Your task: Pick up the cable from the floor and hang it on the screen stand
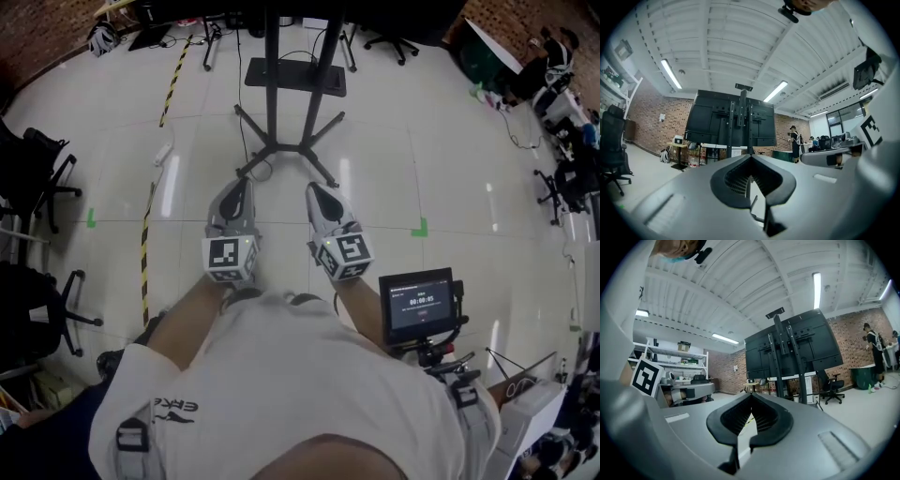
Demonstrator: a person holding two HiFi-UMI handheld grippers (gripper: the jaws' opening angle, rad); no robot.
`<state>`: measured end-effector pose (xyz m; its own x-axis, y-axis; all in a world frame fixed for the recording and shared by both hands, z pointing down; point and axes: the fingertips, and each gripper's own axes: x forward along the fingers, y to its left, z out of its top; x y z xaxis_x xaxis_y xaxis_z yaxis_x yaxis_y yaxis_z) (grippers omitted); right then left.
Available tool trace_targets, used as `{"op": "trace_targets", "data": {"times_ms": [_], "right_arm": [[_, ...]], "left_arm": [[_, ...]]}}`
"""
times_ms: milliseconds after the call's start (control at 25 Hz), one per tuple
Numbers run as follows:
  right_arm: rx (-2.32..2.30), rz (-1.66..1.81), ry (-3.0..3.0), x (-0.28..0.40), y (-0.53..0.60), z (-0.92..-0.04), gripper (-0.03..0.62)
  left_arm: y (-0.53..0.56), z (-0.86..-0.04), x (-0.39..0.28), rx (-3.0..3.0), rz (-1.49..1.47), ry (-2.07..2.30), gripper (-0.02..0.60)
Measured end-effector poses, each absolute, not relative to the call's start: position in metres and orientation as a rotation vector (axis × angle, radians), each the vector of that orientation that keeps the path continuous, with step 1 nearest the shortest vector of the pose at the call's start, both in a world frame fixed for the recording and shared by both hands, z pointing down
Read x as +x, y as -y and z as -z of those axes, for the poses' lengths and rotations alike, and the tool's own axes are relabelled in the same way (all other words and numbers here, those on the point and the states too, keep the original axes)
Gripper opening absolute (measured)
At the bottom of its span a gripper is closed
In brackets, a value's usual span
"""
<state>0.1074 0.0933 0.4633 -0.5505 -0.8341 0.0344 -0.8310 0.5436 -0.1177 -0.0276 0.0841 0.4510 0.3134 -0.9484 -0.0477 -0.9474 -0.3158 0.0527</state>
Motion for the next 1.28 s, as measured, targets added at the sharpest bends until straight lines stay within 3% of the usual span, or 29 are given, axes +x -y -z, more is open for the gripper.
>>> {"op": "trace_targets", "data": {"times_ms": [640,1280], "right_arm": [[-1.638,0.196,-2.669,0.033,0.137,-0.464,0.006],[-1.678,0.302,-2.741,0.019,0.263,-0.52,0.008]], "left_arm": [[0.158,-0.456,-0.103,2.587,0.094,1.701,0.002],[0.281,-0.513,-0.122,2.506,-0.034,1.675,0.002]]}}
